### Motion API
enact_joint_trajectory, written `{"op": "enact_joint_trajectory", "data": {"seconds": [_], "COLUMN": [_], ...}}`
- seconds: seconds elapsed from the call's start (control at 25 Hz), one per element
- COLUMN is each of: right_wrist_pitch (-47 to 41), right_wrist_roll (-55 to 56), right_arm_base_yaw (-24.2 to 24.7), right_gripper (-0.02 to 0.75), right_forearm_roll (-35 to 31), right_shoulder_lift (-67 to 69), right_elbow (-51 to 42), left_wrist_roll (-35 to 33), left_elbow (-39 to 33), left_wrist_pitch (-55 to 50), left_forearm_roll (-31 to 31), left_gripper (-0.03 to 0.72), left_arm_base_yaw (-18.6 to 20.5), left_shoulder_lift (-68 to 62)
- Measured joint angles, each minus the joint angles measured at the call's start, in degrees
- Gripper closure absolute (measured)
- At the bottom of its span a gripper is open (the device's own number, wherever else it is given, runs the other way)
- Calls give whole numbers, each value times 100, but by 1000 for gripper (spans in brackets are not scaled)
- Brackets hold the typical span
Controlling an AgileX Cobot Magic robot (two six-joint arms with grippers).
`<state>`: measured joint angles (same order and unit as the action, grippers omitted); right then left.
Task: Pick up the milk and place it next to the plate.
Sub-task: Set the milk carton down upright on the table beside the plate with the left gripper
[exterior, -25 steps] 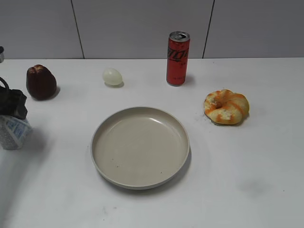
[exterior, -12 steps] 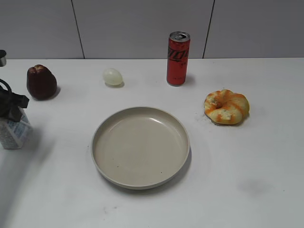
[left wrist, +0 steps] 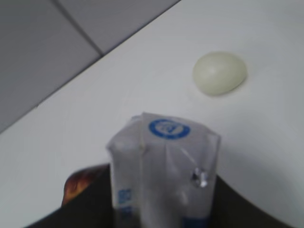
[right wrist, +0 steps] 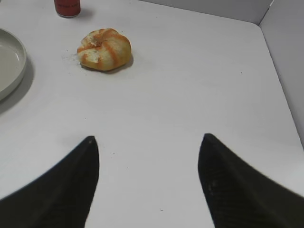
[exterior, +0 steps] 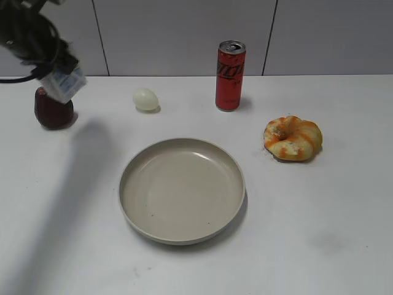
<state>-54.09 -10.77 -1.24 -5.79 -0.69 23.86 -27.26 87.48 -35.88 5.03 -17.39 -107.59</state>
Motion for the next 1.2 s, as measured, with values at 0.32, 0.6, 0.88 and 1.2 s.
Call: {"op": "enact_joint_trajectory", "data": {"seconds": [0.32,0.6,0.88,1.2], "right_wrist_pitch": [0,0,0,0], "right_wrist_roll": [0,0,0,0], "right_arm_base_yaw": [0,0,0,0], "right_gripper": [241,241,241,241], "right_forearm_roll": [0,0,0,0], "right_shoulder_lift": [0,0,0,0], "right_elbow": [0,0,0,0], "left_wrist_roll": [-1883,-2975,-3448,-3588], "left_elbow": [2000,2160,2167,2205], "left_wrist_pitch": [-1074,-1013,-1329,-1498], "left_forearm_roll": [171,599,903,1256], "left_gripper": [417,418,419,267], "left_arm_base_yaw": [-1102,-1494,-1529,-1529], "left_shoulder_lift": [-1776,-2042,-2256,-2284]}}
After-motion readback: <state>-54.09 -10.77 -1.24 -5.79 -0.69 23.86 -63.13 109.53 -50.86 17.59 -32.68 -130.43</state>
